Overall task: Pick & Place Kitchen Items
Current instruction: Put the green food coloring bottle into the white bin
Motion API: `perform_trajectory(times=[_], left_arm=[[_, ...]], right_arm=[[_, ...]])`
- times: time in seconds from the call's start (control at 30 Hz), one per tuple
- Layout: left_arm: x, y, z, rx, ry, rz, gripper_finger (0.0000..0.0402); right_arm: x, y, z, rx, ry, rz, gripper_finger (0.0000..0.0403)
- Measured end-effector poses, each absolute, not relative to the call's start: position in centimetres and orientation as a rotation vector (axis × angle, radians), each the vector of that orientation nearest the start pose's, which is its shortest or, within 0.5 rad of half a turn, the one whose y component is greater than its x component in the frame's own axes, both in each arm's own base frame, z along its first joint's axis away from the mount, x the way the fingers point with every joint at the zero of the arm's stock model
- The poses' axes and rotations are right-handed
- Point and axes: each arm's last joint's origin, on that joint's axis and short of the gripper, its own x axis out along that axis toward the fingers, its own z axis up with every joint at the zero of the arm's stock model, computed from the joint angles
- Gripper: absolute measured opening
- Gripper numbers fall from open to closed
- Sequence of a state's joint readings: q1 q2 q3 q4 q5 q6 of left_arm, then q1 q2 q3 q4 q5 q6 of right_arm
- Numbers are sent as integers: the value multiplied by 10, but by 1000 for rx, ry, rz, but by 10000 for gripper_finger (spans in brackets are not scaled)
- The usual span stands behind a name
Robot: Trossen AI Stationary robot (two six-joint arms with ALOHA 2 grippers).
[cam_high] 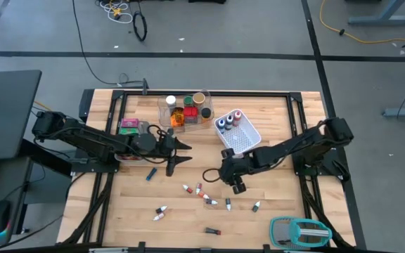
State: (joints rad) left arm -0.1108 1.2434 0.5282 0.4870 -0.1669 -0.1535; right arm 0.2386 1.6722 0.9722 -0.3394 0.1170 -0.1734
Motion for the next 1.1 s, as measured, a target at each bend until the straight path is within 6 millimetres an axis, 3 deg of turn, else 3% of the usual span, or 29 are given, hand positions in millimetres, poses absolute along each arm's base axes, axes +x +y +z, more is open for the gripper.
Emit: perform_trajectory(times=[0.4, 0.67, 0.83, 1.1], left_arm=[[252, -23, 217, -121, 217, 77, 201], [252, -23, 216, -121, 221, 77, 201], [252, -23, 216, -120, 225, 78, 201], [252, -23, 216, -104, 226, 76, 201]], right_arm=[[329, 47, 133, -298, 1148, 149, 214], [330, 42, 129, -372, 1165, 172, 208], [329, 43, 128, -308, 1179, 172, 178], [327, 44, 127, -133, 1202, 133, 96]])
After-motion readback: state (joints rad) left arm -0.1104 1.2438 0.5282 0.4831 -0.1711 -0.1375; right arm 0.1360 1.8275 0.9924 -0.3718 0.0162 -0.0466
